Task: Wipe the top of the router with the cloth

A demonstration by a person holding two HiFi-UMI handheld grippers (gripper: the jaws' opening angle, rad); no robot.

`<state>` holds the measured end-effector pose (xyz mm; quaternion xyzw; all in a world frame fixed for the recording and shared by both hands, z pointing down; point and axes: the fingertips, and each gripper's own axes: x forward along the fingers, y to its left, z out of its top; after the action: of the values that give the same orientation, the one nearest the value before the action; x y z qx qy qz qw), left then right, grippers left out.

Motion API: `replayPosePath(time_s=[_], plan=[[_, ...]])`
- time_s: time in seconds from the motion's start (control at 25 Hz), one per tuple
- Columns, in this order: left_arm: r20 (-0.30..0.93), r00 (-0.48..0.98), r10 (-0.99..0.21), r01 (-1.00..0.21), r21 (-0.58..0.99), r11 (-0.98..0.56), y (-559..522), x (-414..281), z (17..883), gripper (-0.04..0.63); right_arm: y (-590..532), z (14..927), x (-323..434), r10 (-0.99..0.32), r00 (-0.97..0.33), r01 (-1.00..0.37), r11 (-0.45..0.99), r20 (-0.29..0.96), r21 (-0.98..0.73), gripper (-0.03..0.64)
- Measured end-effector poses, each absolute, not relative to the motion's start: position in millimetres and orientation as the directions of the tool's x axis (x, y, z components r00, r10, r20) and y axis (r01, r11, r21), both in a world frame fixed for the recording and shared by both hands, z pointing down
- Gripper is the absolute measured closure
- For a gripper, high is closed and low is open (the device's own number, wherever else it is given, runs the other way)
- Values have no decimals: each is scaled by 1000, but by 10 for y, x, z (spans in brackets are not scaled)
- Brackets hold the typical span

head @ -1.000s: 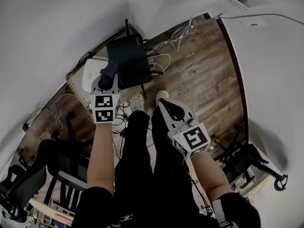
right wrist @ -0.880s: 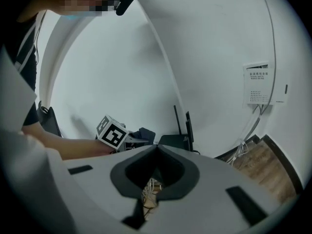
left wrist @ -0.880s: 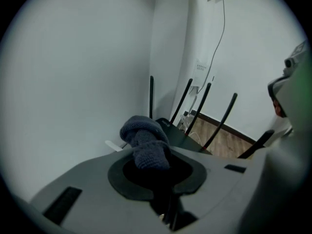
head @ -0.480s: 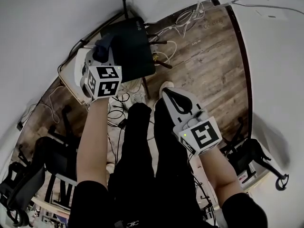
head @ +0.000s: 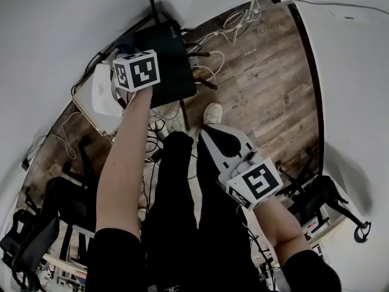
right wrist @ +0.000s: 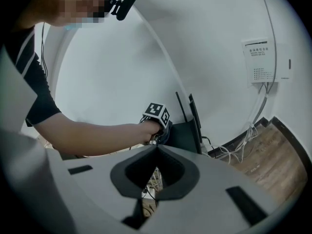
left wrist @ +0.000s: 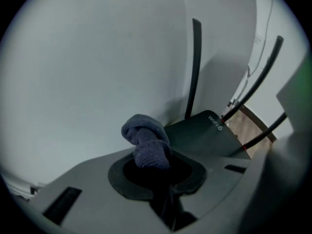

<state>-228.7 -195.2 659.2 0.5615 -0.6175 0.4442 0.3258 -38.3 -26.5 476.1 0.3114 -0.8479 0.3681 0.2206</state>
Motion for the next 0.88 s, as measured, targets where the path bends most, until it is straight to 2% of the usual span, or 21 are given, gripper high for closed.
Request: replayPosePath(time_s=[0.24, 0.44, 0.68, 0.88], plan=[[909, -154, -387, -988, -144, 54, -2009, -2316, 6625, 537, -221, 4746, -364, -361, -710, -689, 534, 605, -490, 617], [910, -148, -388, -989, -148, 30, -2071, -2291, 6643, 537, -234, 4729, -377, -363, -713, -686, 534, 600, -494, 617], [898, -104, -427, -920, -250, -303, -2043, -2096, 6655, 537, -204, 4736, -430, -354, -718, -680, 542, 600, -494, 618], [908, -15, -419, -867, -221, -447, -1840, -1979, 6640, 537, -201, 4748, -411, -350, -711, -685, 541, 610, -488, 617]])
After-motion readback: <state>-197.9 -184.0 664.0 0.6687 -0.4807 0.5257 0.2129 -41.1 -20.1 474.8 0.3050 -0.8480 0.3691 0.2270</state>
